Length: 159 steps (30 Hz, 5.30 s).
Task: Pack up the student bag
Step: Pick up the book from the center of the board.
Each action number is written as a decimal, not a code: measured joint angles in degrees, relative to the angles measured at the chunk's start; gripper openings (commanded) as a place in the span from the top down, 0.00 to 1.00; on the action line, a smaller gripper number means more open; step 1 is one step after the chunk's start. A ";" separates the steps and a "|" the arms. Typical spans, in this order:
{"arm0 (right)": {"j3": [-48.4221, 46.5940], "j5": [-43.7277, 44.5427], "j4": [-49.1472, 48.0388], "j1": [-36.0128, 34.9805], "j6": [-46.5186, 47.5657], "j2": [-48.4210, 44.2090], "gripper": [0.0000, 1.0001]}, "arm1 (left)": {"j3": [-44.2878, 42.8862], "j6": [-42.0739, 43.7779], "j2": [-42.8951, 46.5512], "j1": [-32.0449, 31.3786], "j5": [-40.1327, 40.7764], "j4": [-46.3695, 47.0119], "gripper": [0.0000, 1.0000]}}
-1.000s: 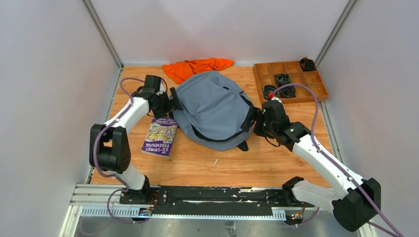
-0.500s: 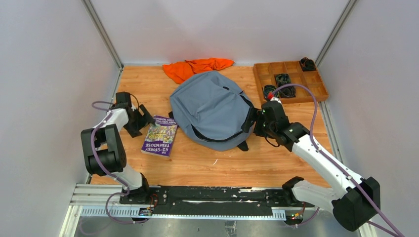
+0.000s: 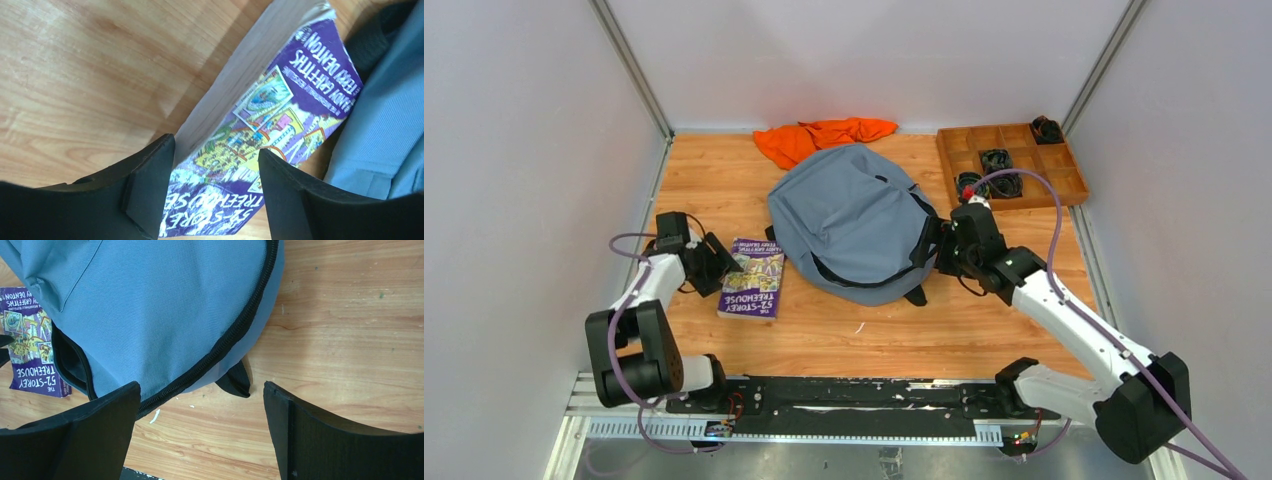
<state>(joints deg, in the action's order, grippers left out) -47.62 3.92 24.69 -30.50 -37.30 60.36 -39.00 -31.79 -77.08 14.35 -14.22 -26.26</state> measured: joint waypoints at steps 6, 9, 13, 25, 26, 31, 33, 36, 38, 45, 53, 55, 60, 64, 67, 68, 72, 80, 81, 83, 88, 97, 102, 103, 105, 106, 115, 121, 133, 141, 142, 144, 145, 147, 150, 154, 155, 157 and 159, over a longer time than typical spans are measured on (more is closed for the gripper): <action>0.00 -1.92 -1.11 0.00 -0.04 2.99 0.05 | 0.42 0.37 4.04 -0.24 -0.13 -1.09 0.33; 0.00 -2.45 -1.11 0.00 -0.11 3.45 0.05 | 0.20 0.83 2.36 -0.33 0.07 -0.87 0.23; 0.00 -2.60 -1.11 0.00 -0.13 3.32 0.05 | -1.14 0.57 -2.14 -1.03 0.63 0.02 0.26; 0.00 -2.60 -1.09 0.00 -0.17 2.10 0.05 | -3.32 -1.44 -4.92 -5.35 2.51 2.60 1.00; 0.00 -2.62 -1.11 0.00 -0.17 2.10 0.06 | -3.32 -1.46 -4.70 -5.49 2.84 2.49 1.00; 0.00 -2.62 -1.07 0.00 -0.15 2.10 0.06 | -3.67 -0.87 -1.38 -5.90 4.61 0.09 1.00; 0.00 -2.64 -1.07 0.00 -0.13 2.10 0.06 | -4.85 0.50 1.66 -5.88 5.86 -2.93 1.00; -0.55 -3.69 -0.72 0.00 0.31 2.10 0.06 | -8.70 3.69 7.48 -5.88 8.02 -7.85 1.00; -1.29 -4.50 -0.66 0.00 1.22 2.03 0.05 | -12.37 6.03 11.15 -5.86 9.14 -10.45 1.00; -9.64 -9.22 -1.01 0.00 7.34 0.33 0.02 | -22.64 10.54 17.68 -5.81 7.08 -13.94 1.00; -19.80 -34.80 -11.82 1.07 7.58 6.62 0.02 | -24.13 10.19 18.75 -6.51 -7.85 -10.49 1.00; -19.98 -41.59 -16.26 1.05 4.94 10.51 0.02 | -24.11 10.05 18.69 -7.87 -12.55 -8.33 1.00; -17.14 -53.31 -28.17 1.05 -4.72 20.39 0.01 | -24.04 8.52 18.69 -10.73 -22.80 -3.17 1.00; -15.72 -57.22 -34.69 0.42 -9.55 23.71 0.01 | -23.23 6.49 18.82 -11.96 -27.89 0.76 1.00; -15.50 -58.80 -40.70 -0.50 -12.41 25.57 0.01 | -22.14 5.07 18.99 -12.98 -30.27 3.10 1.00; -15.32 -59.28 -43.12 -0.72 -13.62 26.29 0.01 | -22.12 4.79 18.97 -13.18 -30.93 3.48 1.00; -15.10 -60.15 -50.84 -1.05 -17.44 30.01 0.01 | -22.08 4.17 18.99 -15.23 -33.55 5.01 1.00; -17.09 -60.83 -53.57 -1.14 -18.73 32.74 0.41 | -20.61 4.68 18.69 -16.46 -37.07 5.66 1.00; -17.27 -61.00 -53.90 -1.14 -18.53 32.59 0.59 | -20.31 4.81 18.51 -16.68 -37.11 5.88 1.00; -17.22 -61.53 -54.14 -1.07 -18.36 31.91 0.94 | -19.89 4.96 17.55 -17.62 -36.76 6.32 1.00; -12.83 -59.63 -50.77 -0.09 -16.65 27.21 1.00 | -21.18 6.64 12.79 -21.35 -33.57 5.84 0.28; 6.45 -41.29 -47.47 10.01 -21.88 1.95 1.00 | -22.88 0.31 11.72 -23.06 -25.55 9.97 0.07; 9.88 -29.79 -47.32 10.75 -25.55 -4.98 1.00 | -13.90 -11.47 13.66 -23.12 -24.90 21.46 0.01; 9.84 -29.00 -47.47 10.75 -25.99 -4.98 1.00 | -12.26 -13.33 13.68 -23.15 -24.74 23.06 0.00; 9.81 -27.87 -48.02 10.75 -27.10 -4.50 1.00 | -9.62 -16.87 13.62 -23.28 -24.72 25.55 0.00; 9.84 -27.65 -48.85 10.75 -27.98 -3.76 1.00 | -8.90 -18.34 13.44 -23.43 -24.83 26.32 0.00; 9.09 -31.39 -61.26 10.38 -37.64 8.74 1.00 | -8.83 -25.27 8.57 -25.77 -28.59 33.38 0.00; 5.55 -35.47 -71.91 8.31 -42.80 15.28 1.00 | -9.92 -26.71 5.46 -27.89 -30.73 34.86 0.04; 6.29 -37.22 -82.23 6.56 -46.95 21.53 0.15 | -10.49 -32.13 5.01 -28.09 -31.74 41.64 1.00; 6.21 -55.74 -81.13 11.89 -42.49 20.81 0.01 | -11.85 -27.80 1.75 -28.04 -38.32 42.14 1.00; 5.05 -59.04 -81.09 12.74 -42.32 21.55 0.01 | -12.17 -27.17 1.11 -28.04 -39.60 42.21 1.00; 2.93 -64.72 -82.60 13.31 -42.60 23.45 0.01 | -13.00 -25.97 -0.42 -28.04 -42.58 42.42 1.00; 2.40 -67.21 -83.69 13.35 -42.86 24.22 0.01 | -13.51 -25.53 -1.11 -28.04 -43.89 42.47 1.00; 2.14 -70.75 -85.22 13.35 -43.30 25.20 0.10 | -14.43 -24.41 -2.21 -28.04 -46.12 42.53 1.00; 2.12 -73.46 -85.94 13.35 -43.50 25.44 0.44 | -14.69 -23.34 -2.38 -28.04 -48.22 42.71 1.00; 2.05 -74.38 -83.27 13.42 -41.46 25.18 0.48 | -14.69 -22.56 -2.25 -28.04 -50.69 43.63 1.00; 2.05 -74.31 -81.77 13.46 -40.52 25.05 0.46 | -14.69 -22.34 -2.12 -28.04 -51.01 43.76 1.00; 2.05 -74.10 -78.95 13.70 -38.56 24.59 0.43 | -14.67 -21.84 -1.86 -28.04 -51.56 43.71 1.00; 2.05 -73.68 -76.70 14.03 -36.96 24.00 0.43 | -14.67 -21.51 -1.51 -28.04 -52.00 43.74 1.00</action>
<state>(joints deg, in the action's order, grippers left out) -45.56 -69.76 -52.01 -16.47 -74.26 84.36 -53.67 -53.30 -78.59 -13.69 -66.22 17.47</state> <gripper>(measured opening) 0.568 0.232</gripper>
